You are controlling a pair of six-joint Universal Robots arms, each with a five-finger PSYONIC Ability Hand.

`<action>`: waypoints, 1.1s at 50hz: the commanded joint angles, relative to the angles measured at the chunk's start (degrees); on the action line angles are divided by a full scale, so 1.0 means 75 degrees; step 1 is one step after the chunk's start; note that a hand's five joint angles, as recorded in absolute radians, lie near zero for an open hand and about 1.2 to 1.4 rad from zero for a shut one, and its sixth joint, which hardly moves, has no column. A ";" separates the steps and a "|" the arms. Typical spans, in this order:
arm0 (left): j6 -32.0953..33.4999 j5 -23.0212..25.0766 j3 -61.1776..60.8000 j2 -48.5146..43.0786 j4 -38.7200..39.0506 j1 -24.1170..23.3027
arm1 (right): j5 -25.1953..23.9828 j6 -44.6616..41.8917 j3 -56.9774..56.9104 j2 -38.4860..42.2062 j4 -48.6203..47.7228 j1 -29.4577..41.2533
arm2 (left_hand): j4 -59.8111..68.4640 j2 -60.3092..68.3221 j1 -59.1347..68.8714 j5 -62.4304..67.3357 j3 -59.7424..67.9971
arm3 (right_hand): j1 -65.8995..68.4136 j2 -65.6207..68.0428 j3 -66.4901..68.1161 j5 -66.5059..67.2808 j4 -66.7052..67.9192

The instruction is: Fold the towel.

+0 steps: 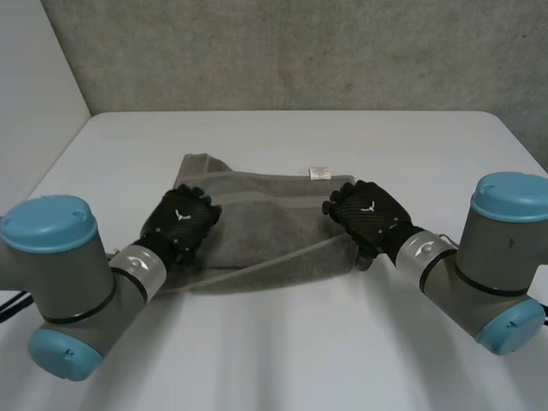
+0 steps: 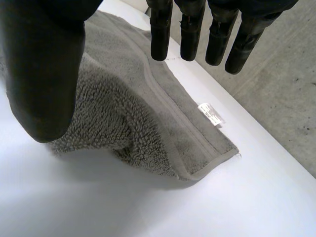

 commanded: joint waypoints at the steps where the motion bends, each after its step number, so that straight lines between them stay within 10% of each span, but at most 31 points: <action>1: -0.0440 -0.0001 -0.0113 0.0558 -0.0060 -0.0084 | -0.0002 0.0058 0.0217 -0.0348 0.0093 -0.0025 | -0.0423 -0.0433 -0.0632 -0.0080 -0.0342 | -0.0611 -0.0598 -0.0247 -0.0162 -0.0407; 12: -0.1671 -0.0024 -0.0711 0.1308 -0.0845 -0.0588 | -0.0166 0.0035 0.0160 -0.1004 0.0468 -0.0107 | -0.0423 -0.0299 -0.0497 0.0055 -0.0342 | -0.0410 -0.0396 -0.0247 0.0040 -0.0407; 30: -0.2362 -0.2098 -0.0781 0.1319 -0.0916 0.0043 | -0.0599 0.1008 -0.2970 0.0495 0.2988 0.0514 | -0.0423 -0.0276 -0.0475 0.0078 -0.0342 | -0.0163 -0.0149 -0.0247 0.0287 -0.0407; 55: -0.2362 -0.0669 -0.0371 0.0452 -0.0575 0.1967 | 0.0864 0.2812 -0.4433 0.2041 0.1922 0.2364 | -0.0423 -0.0299 -0.0497 0.0055 -0.0342 | 0.0577 0.0590 -0.0247 0.1026 -0.0407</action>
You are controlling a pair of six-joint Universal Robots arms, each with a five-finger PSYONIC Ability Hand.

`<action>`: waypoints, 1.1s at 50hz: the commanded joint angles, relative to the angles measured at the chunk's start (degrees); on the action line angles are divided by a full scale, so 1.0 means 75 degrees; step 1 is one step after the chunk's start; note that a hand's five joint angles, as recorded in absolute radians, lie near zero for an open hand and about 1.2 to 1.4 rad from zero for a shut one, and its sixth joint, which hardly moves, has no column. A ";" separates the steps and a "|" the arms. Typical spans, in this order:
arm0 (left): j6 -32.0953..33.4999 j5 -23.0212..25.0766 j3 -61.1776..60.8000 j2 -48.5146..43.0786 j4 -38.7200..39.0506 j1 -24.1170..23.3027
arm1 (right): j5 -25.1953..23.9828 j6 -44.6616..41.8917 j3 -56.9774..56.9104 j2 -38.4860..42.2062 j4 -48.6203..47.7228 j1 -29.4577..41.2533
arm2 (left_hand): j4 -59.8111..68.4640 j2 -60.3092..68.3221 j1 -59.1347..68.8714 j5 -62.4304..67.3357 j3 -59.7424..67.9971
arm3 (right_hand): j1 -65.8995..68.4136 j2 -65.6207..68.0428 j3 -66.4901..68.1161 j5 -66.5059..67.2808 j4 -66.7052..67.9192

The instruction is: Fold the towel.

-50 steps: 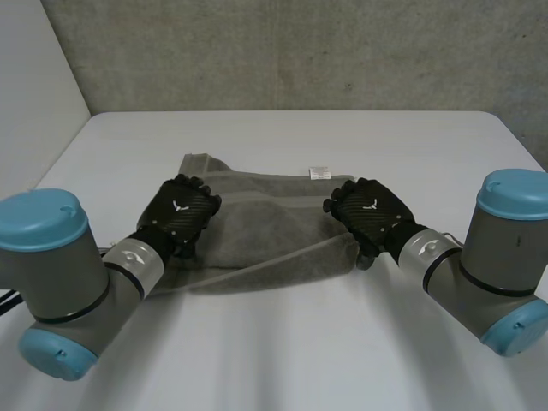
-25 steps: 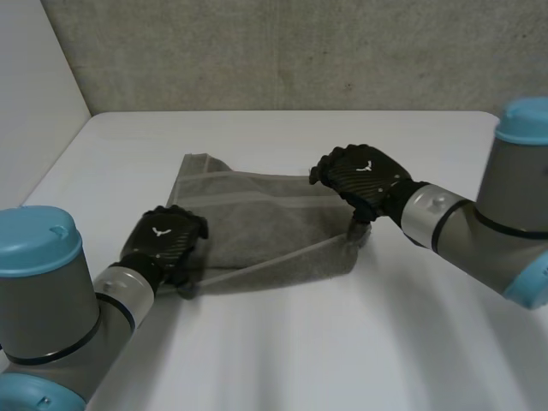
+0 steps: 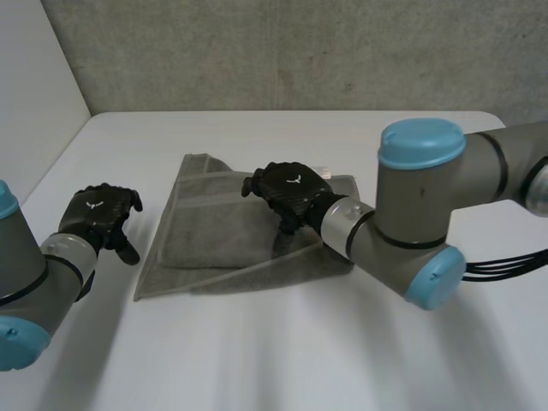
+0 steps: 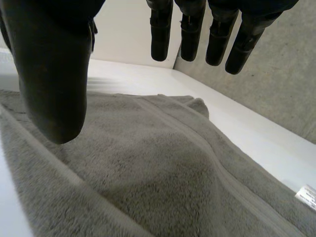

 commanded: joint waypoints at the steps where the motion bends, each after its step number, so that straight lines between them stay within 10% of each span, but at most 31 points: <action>1: -0.0017 0.0214 0.0137 -0.0340 -0.0024 0.0301 | 0.0615 0.0133 -0.0520 0.0665 -0.0449 0.0512 | -0.0423 -0.0299 -0.0497 -0.0025 -0.0342 | 0.0631 0.0659 -0.0246 0.0503 -0.0406; 32: -0.0064 0.0448 -0.0074 0.0082 -0.0001 0.0290 | 0.1131 0.1259 -0.2877 0.3104 -0.0086 0.1180 | -0.0423 -0.0367 -0.0564 -0.0092 -0.0342 | 0.1462 0.1490 -0.0246 0.1333 -0.0406; 38: -0.0064 0.0449 -0.0074 0.0082 -0.0001 0.0279 | 0.1119 0.1259 -0.2947 0.3081 -0.0121 0.1180 | -0.0423 -0.0389 -0.0587 -0.0115 -0.0342 | 0.7693 0.7721 -0.0246 0.7565 -0.0406; 55: -0.0064 0.0448 -0.0074 0.0129 0.0034 0.0290 | 0.1364 0.1352 -0.2853 0.1934 -0.0180 0.0258 | -0.0423 -0.0456 -0.0654 -0.0182 -0.0342 | 0.7711 0.7739 -0.0246 0.7583 -0.0406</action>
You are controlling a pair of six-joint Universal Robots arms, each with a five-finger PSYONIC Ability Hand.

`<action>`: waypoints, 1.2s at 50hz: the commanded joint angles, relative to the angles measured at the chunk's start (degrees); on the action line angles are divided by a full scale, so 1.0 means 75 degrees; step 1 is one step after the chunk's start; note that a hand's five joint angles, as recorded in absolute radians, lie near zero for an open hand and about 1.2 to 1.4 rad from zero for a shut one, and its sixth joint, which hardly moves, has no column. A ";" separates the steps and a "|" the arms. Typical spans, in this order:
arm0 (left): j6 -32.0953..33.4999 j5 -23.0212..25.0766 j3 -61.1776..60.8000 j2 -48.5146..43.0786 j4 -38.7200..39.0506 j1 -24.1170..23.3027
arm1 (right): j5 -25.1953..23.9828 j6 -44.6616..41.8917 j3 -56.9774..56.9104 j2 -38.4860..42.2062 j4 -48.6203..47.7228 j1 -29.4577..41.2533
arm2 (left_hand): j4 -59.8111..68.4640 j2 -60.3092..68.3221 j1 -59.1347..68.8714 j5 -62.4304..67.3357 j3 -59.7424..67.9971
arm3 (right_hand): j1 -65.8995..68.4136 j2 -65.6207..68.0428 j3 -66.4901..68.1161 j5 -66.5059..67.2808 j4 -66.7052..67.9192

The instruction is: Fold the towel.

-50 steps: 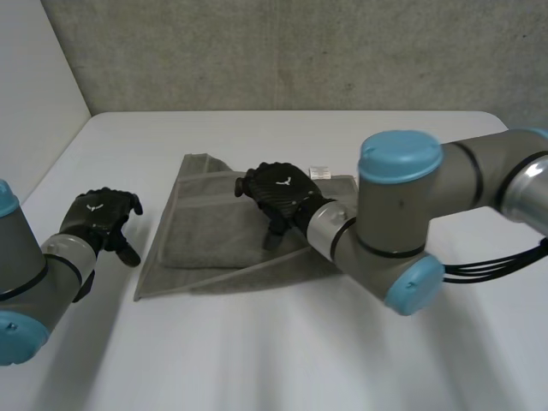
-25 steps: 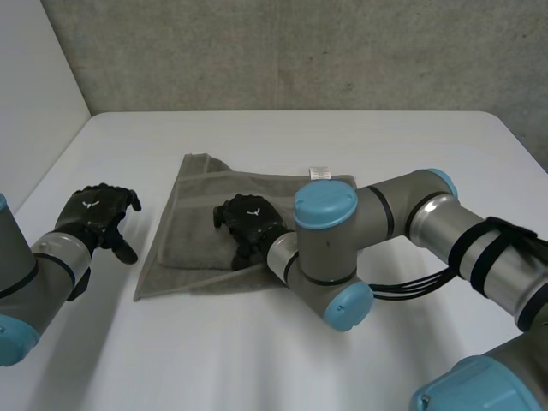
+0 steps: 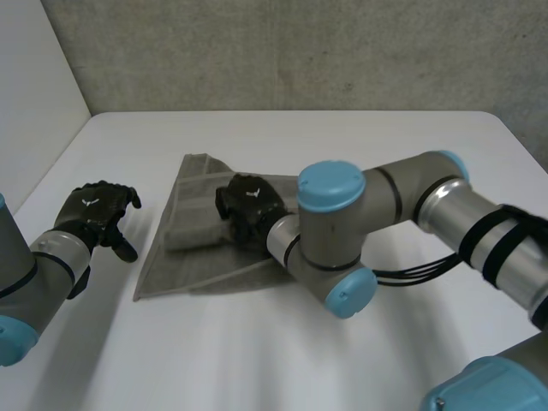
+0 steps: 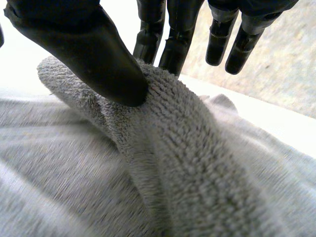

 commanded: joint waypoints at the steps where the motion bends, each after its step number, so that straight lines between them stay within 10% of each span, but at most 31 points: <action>1: 0.0000 0.0000 0.0000 -0.0009 0.0007 0.0002 | 0.0248 0.0044 0.0050 -0.0608 -0.0047 -0.0785 | -0.0423 -0.0405 -0.0617 -0.0100 -0.0342 | 0.0676 0.0987 -0.0247 0.0624 -0.0407; 11: 0.0000 0.0000 -0.0129 0.0073 0.0007 -0.0021 | 0.0939 -0.0376 0.0832 -0.1088 -0.0504 -0.3243 | -0.0423 -0.0427 -0.0639 -0.0123 -0.0342 | 0.0676 0.0987 -0.0247 0.0624 -0.0407; 25: -0.0024 0.0012 -0.0141 0.0179 -0.0052 -0.0841 | 0.0810 -0.0635 0.3343 -0.2307 -0.1383 -0.4254 | -0.0423 -0.0517 -0.0729 -0.0212 -0.0342 | 0.0676 0.0987 -0.0247 0.0624 -0.0407; 27: -0.0024 0.0012 -0.0129 0.0179 -0.0052 -0.0982 | 0.0775 -0.0659 0.3681 -0.2470 -0.1348 -0.4242 | -0.0423 -0.0517 -0.0729 -0.0212 -0.0342 | -0.7447 -0.7136 -0.0247 -0.7498 -0.0407; 31: -0.0024 0.0024 -0.0036 0.0214 -0.0075 -0.1507 | 0.0647 -0.0670 0.4009 -0.2809 -0.1290 -0.4207 | -0.0423 -0.0539 -0.0752 -0.0235 -0.0342 | -0.8658 -0.8347 -0.0247 -0.8709 -0.0407; 47: 0.0023 0.0797 0.0421 0.0144 0.0007 -0.2938 | -0.1156 -0.1840 0.6844 -0.5376 -0.1254 -0.4300 | -0.0423 -0.0472 -0.0684 -0.0168 -0.0342 | -0.8658 -0.8347 -0.0247 -0.8709 -0.0407; 60: -0.0035 0.0680 0.1802 -0.1495 -0.0075 -0.3395 | -0.1815 -0.2944 0.7726 -0.5354 -0.1219 -0.4289 | -0.0423 -0.0204 -0.0416 0.0101 -0.0342 | -0.7458 -0.7147 -0.0247 -0.7510 -0.0407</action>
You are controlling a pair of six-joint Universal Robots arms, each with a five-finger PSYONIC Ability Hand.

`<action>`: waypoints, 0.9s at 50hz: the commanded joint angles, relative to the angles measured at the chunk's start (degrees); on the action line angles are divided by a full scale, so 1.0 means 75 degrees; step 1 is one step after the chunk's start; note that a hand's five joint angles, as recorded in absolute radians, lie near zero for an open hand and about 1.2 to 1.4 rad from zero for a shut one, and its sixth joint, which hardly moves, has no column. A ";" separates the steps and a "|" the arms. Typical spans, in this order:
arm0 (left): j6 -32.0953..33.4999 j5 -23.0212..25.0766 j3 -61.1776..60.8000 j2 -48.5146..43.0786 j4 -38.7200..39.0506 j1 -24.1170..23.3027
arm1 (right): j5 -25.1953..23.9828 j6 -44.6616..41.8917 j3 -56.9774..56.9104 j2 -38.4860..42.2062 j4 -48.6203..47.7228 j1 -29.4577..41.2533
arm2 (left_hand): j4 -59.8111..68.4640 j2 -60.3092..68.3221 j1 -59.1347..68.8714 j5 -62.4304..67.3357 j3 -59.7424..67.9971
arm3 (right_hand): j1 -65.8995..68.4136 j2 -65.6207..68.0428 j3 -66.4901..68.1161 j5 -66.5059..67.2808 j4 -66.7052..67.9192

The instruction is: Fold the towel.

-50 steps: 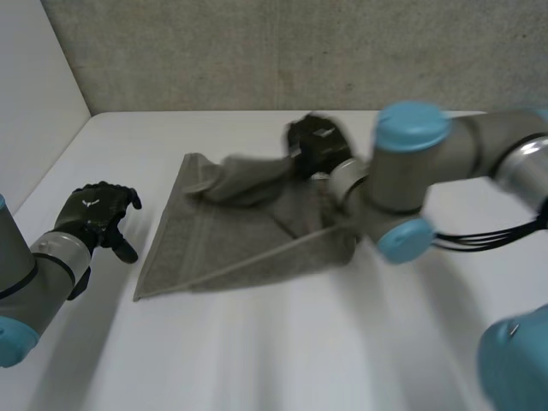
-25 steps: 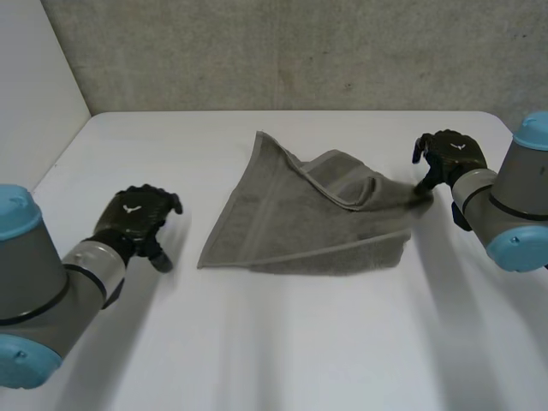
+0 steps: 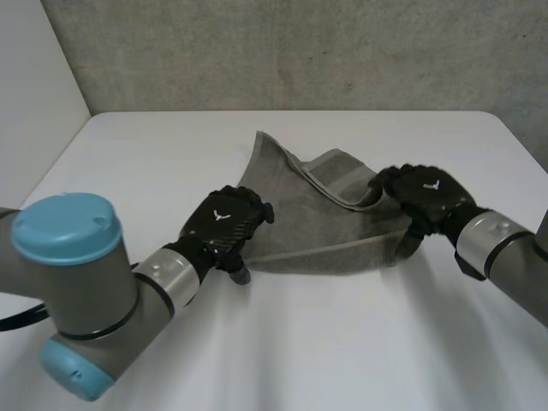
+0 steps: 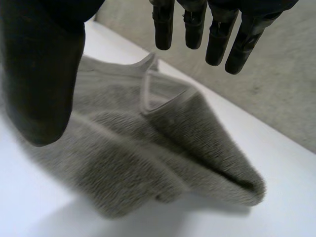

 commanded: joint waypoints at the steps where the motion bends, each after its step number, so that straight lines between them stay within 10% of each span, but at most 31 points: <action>1: -0.0009 -0.0068 0.0749 -0.0857 -0.0054 -0.0204 | -0.0083 -0.0399 0.0004 0.0474 0.0002 0.0022 | -0.0423 -0.0038 -0.0335 0.0197 -0.0342 | 0.0437 0.0495 -0.0247 0.0438 -0.0407; 25: 0.0061 -0.0479 0.2448 -0.2978 -0.0312 -0.0650 | 0.0022 -0.0705 -0.0899 0.1789 0.0037 0.0128 | -0.0423 0.0410 0.0113 0.0646 -0.0342 | 0.3621 0.3679 -0.0247 0.3623 -0.0407; 33: 0.0061 -0.0502 0.2460 -0.3013 -0.0312 -0.0673 | -0.0083 -0.0681 -0.0724 0.1603 0.0458 0.0128 | -0.0423 0.4066 0.3769 0.4302 -0.0342 | 0.8493 0.8551 -0.0247 0.8495 -0.0407; 45: 0.0026 -0.0923 0.2121 -0.2276 -0.0359 -0.0428 | -0.1547 -0.0681 0.0061 -0.0084 0.1665 -0.0036 | -0.0423 0.7382 0.7086 0.7618 -0.0342 | 0.8504 0.8562 -0.0247 0.8505 -0.0407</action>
